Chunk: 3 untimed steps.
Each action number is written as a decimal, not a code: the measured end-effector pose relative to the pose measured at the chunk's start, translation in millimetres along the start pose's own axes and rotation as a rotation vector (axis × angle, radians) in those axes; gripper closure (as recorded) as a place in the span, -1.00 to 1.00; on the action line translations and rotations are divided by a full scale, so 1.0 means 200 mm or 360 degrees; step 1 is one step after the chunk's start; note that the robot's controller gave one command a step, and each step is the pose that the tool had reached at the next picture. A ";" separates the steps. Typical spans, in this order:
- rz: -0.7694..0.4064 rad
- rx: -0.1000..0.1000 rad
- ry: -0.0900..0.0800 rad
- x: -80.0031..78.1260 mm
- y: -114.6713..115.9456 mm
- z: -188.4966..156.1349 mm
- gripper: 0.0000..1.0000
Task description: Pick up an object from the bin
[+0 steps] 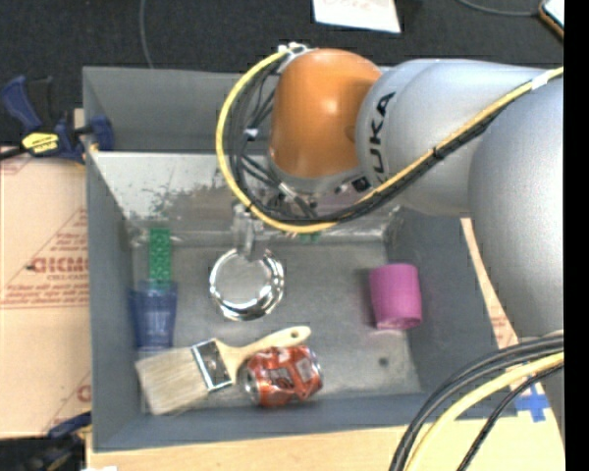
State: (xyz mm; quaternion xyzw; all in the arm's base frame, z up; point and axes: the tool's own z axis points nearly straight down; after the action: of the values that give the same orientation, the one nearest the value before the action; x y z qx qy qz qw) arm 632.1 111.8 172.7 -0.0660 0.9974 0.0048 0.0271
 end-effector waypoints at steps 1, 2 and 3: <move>0.0192 -0.0002 0.0023 0.04 -0.02 0.52 1.00; -0.0078 -0.0001 -0.0025 -0.08 0.08 0.43 1.00; 0.0151 0.0000 0.0014 0.03 -0.13 0.05 1.00</move>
Offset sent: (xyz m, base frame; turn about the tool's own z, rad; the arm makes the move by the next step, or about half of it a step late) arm 0.0158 0.0192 -0.0863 -0.0480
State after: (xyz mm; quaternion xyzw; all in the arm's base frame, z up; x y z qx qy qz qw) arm 630.0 86.3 162.7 -0.0186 0.9996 0.0057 0.0225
